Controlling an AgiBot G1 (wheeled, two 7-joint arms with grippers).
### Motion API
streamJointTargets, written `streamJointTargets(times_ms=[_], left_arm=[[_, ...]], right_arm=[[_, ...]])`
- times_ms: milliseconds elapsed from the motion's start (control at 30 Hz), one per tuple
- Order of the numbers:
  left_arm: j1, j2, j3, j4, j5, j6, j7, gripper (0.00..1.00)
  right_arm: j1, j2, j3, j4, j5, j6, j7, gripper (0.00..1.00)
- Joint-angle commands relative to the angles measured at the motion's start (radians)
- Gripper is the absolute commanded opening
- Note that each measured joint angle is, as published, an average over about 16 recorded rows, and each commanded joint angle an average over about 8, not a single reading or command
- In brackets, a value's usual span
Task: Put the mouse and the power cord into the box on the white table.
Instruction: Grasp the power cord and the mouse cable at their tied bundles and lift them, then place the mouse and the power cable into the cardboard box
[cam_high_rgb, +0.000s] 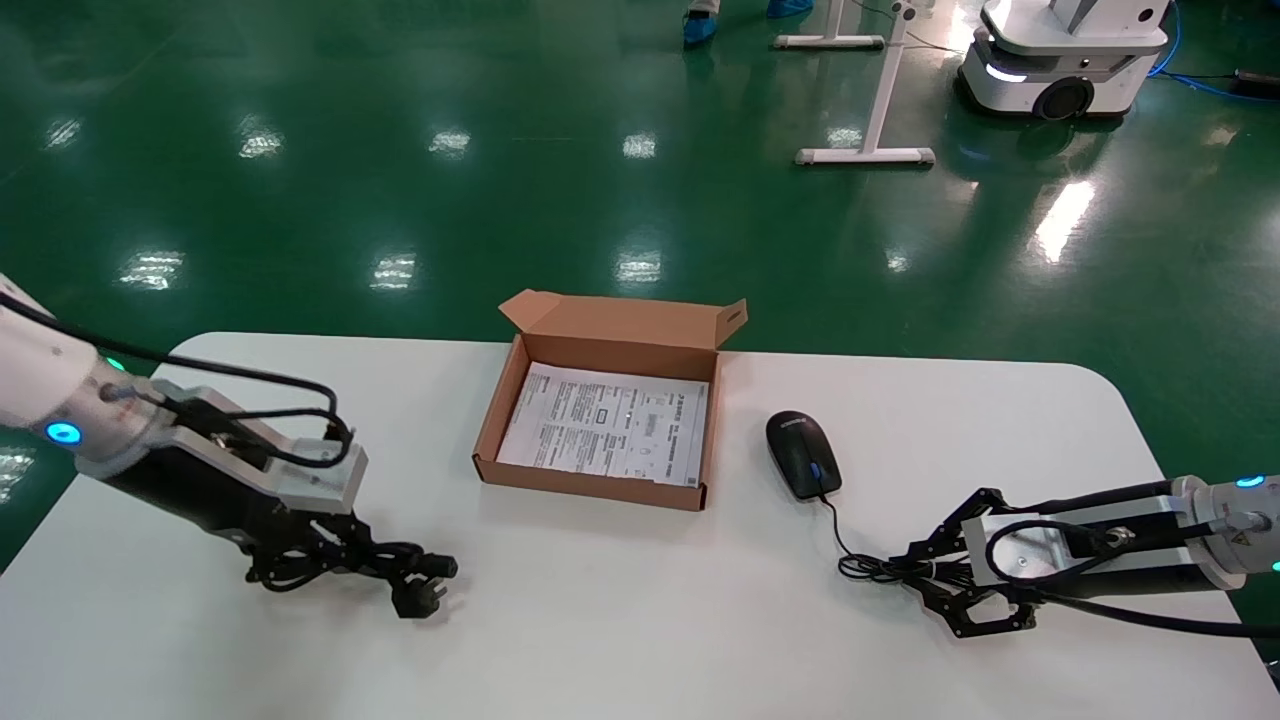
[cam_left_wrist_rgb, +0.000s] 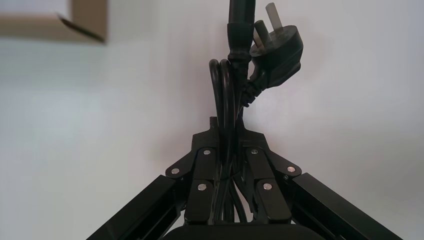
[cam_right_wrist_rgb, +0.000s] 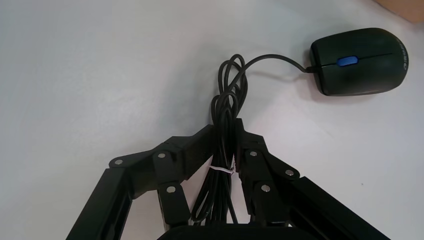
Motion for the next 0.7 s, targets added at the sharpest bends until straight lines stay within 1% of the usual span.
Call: streamJointTargets(times_ms=[33,233,367,500,700], left_arm=[[-0.017,-0.007,-0.004,-0.009,-0.006,0.021,0.004,0.0],[-0.131,-0.047,-0.045,-0.052,-0.058,-0.003,0.008,0.0],[-0.192,-0.06,-0.098,-0.06,-0.125,-0.066,-0.018,0.0],[-0.212,-0.05,-0.161,-0.053,-0.208,-0.164,-0.061,0.0],[-0.203,0.008,-0.213,-0.062,-0.28,-0.287,-0.099,0.0]], right_arm=[[0.009,0.005,0.002,0.005,0.002,-0.001,-0.005,0.0],[0.13,0.032,0.044,0.021,0.06,-0.044,0.053,0.0],[0.198,0.015,0.07,0.033,0.096,-0.044,0.09,0.0],[0.227,-0.042,0.087,0.044,0.12,-0.004,0.105,0.0],[0.211,-0.171,0.099,0.039,0.139,0.079,0.106,0.0]])
